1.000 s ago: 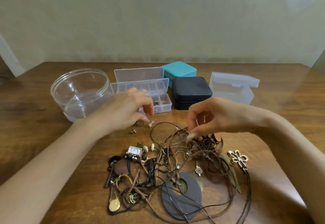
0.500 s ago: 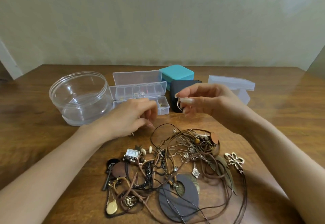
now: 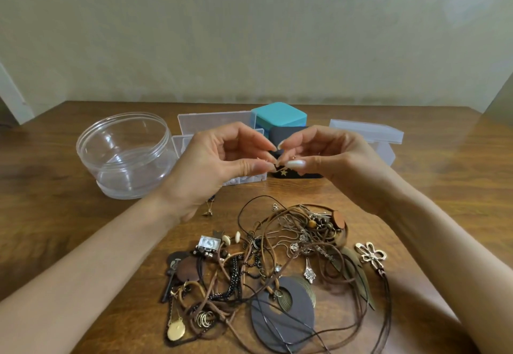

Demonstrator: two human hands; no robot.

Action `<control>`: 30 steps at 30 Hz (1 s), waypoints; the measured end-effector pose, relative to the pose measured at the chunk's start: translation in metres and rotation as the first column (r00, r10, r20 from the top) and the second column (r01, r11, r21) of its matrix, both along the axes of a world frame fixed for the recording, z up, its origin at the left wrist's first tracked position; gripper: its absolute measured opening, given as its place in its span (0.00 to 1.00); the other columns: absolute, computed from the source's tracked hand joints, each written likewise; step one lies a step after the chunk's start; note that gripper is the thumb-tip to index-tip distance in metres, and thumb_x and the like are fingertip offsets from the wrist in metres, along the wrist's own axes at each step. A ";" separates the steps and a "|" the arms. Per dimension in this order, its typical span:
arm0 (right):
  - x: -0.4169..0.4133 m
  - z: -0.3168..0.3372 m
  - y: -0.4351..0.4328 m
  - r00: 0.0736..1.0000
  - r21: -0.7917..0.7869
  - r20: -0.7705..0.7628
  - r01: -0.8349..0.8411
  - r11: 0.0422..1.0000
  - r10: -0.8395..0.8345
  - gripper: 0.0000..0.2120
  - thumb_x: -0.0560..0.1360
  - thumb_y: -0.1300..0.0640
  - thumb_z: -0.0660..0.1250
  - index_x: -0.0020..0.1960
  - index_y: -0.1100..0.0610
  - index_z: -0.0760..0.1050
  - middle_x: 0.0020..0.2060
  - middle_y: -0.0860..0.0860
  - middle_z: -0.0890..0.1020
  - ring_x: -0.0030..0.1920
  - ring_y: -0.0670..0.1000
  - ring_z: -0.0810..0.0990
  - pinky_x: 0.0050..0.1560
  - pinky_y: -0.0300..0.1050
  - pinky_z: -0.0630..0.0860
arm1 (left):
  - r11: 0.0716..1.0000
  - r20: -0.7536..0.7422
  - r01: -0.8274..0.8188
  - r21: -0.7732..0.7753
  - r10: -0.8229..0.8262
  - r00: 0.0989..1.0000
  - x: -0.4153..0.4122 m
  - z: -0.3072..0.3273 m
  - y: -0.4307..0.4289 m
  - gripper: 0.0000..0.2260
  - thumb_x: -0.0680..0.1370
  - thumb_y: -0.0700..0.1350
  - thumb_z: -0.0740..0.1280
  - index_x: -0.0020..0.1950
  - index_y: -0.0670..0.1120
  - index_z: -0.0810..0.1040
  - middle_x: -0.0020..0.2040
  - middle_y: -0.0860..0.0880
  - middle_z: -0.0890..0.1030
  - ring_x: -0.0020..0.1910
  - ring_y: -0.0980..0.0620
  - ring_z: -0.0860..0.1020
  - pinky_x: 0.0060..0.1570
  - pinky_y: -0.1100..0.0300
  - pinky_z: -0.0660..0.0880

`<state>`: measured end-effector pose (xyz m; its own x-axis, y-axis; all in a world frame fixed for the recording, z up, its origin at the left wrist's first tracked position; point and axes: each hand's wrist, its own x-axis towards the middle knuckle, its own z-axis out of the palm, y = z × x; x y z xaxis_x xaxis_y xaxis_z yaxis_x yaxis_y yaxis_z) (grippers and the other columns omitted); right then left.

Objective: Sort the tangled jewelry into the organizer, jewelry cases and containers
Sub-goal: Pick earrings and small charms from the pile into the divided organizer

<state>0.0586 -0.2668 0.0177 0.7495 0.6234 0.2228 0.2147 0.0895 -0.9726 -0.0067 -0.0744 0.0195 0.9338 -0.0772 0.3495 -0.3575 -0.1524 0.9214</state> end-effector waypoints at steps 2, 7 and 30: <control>-0.001 0.000 0.001 1.000 0.003 0.007 0.005 1.000 -0.005 0.09 0.66 0.65 0.68 0.46 0.60 0.79 0.40 0.52 0.84 0.44 0.48 0.82 0.45 0.38 0.79 | 1.000 -0.027 -0.015 -0.028 0.014 1.000 0.001 -0.001 0.000 0.12 0.62 0.39 0.72 0.44 0.45 0.79 0.38 0.52 0.84 0.41 0.57 0.82 0.41 0.67 0.77; -0.002 -0.006 0.005 0.998 -0.008 0.045 0.046 0.999 -0.046 0.05 0.68 0.65 0.68 0.44 0.61 0.81 0.41 0.53 0.84 0.43 0.48 0.82 0.43 0.36 0.77 | 0.993 -0.018 -0.114 -0.042 0.113 0.993 0.003 -0.003 0.000 0.12 0.62 0.40 0.72 0.44 0.44 0.79 0.38 0.51 0.84 0.41 0.57 0.82 0.40 0.67 0.77; -0.009 -0.015 0.021 0.835 -0.241 0.536 0.292 0.925 -0.124 0.14 0.71 0.64 0.71 0.55 0.54 0.81 0.44 0.50 0.79 0.45 0.47 0.79 0.47 0.42 0.78 | 0.971 -0.071 -0.227 0.072 0.232 0.970 0.007 -0.015 -0.002 0.22 0.69 0.38 0.73 0.60 0.47 0.70 0.49 0.50 0.82 0.41 0.54 0.83 0.42 0.64 0.79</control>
